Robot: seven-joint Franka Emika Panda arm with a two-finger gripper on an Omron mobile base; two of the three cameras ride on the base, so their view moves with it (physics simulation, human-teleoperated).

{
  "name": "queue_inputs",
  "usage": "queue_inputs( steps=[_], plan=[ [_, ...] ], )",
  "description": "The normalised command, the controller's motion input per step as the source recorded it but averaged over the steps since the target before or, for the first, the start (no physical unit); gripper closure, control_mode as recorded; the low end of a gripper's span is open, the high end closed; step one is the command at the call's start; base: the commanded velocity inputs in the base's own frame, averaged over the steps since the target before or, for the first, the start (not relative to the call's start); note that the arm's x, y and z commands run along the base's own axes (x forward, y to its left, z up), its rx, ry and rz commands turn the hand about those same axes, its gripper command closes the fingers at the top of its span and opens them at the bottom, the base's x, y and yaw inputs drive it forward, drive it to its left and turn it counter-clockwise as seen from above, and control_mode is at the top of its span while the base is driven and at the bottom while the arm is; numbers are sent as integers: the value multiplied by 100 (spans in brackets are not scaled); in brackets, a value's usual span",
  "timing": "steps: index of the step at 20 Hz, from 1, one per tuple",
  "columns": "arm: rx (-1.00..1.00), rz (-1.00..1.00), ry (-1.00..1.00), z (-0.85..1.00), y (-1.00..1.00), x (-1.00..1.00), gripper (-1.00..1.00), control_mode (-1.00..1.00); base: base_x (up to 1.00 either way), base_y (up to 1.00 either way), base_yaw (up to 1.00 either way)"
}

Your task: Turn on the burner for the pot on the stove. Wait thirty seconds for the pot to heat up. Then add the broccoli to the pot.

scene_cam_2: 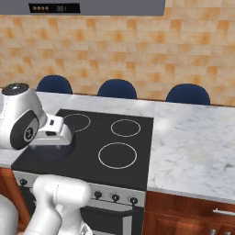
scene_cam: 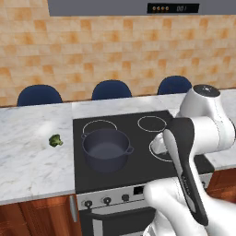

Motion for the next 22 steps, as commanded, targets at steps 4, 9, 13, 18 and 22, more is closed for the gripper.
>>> queue_inputs(
  steps=[4, 9, 13, 18, 22],
  plan=[
    [-12, 19, 4, -28, 54, -51, -100, -100, 0, 0, 0],
    [-12, 19, 8, -31, 53, -40, -100, -100, 0, 0, 0],
    [-16, 20, 7, -56, 54, -23, -100, -100, 0, 0, 0],
    [-16, 19, 5, -58, 53, -14, -100, -100, 0, 0, 0],
    [-15, 17, 6, -58, 45, -1, -100, -100, 0, 0, 0]
  ],
)
